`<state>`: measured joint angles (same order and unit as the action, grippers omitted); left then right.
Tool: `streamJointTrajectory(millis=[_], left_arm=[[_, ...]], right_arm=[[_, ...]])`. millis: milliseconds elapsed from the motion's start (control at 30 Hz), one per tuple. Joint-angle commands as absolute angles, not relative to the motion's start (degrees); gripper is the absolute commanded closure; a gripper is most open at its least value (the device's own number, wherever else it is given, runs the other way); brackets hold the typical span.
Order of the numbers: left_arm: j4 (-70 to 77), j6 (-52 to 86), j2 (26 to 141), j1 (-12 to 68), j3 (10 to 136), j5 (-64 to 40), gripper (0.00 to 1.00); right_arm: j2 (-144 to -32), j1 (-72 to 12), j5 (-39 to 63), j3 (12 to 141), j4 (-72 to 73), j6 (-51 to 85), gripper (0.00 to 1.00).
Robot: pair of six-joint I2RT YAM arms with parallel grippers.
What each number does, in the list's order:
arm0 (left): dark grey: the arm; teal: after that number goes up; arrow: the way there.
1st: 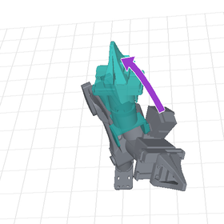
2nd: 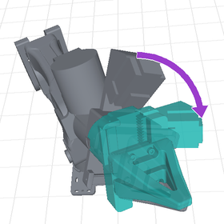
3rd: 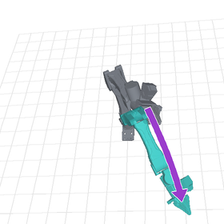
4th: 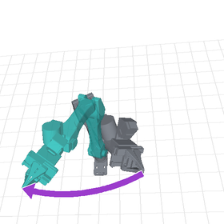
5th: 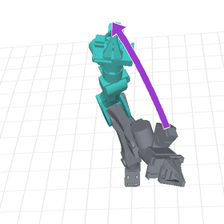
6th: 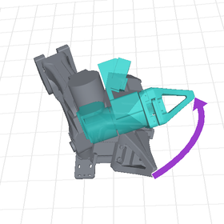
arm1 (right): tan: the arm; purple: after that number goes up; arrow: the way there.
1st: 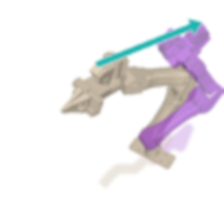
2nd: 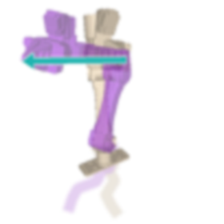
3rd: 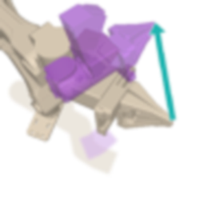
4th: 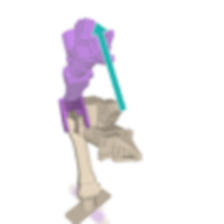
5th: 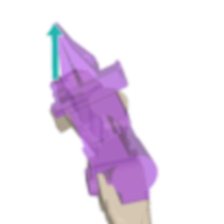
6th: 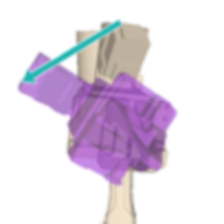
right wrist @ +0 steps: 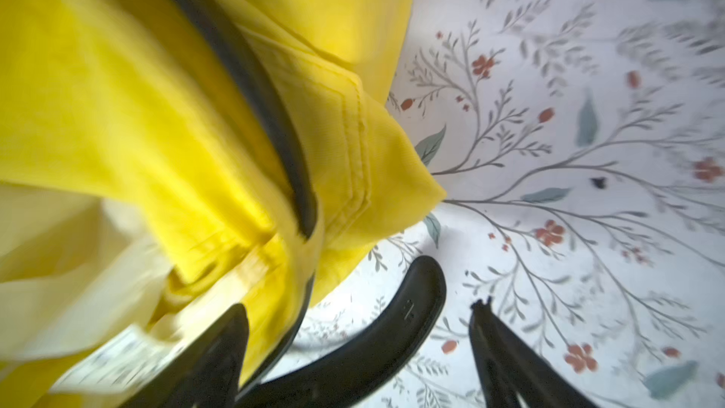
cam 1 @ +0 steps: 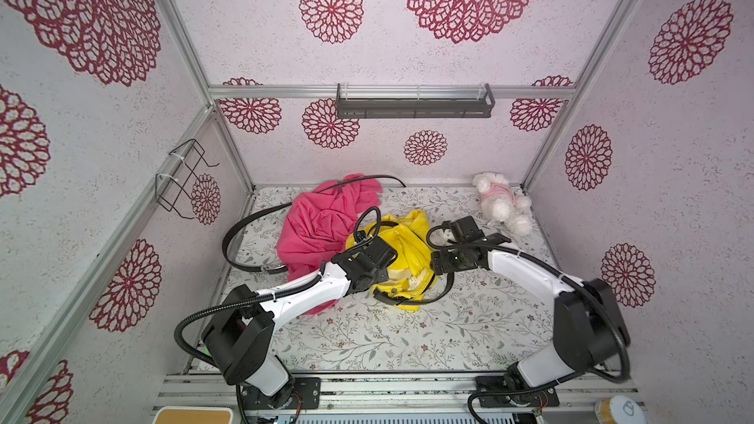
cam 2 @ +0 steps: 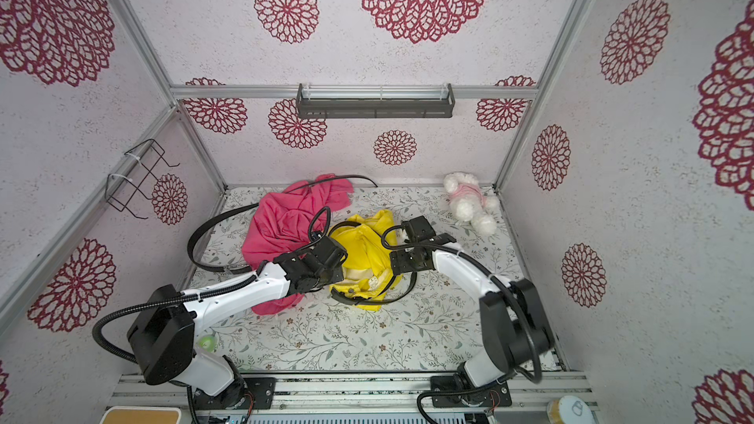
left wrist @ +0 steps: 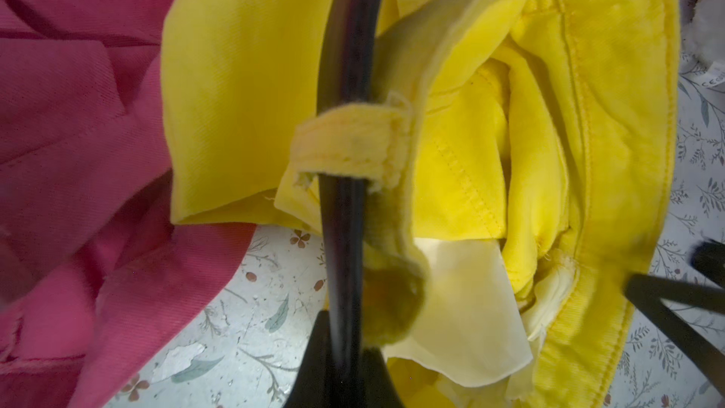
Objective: Remove the belt from the trousers
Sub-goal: Adjust the trousers at the center of the board.
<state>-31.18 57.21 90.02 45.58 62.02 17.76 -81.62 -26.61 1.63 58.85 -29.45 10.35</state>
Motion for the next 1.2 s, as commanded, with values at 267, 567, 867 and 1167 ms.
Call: streamJointTrajectory(millis=[267,567,867,1167], left_arm=[[-28.5,58.8,88.6,44.5,63.4,14.6,1.0],[-28.5,59.2,87.6,44.3,63.1,14.5,1.0],[-28.1,59.3,86.0,44.1,63.3,14.7,1.0],[-29.3,57.9,82.1,43.1,63.0,15.8,1.0]], right_arm=[[-56.9,-45.0,1.0,38.6,-12.1,2.1,0.02],[-70.3,-54.5,-0.7,40.8,-0.3,-6.4,0.02],[-79.9,-55.3,0.9,43.0,7.1,-7.9,0.19],[-71.9,-55.3,3.4,45.3,-3.2,-10.0,0.85]])
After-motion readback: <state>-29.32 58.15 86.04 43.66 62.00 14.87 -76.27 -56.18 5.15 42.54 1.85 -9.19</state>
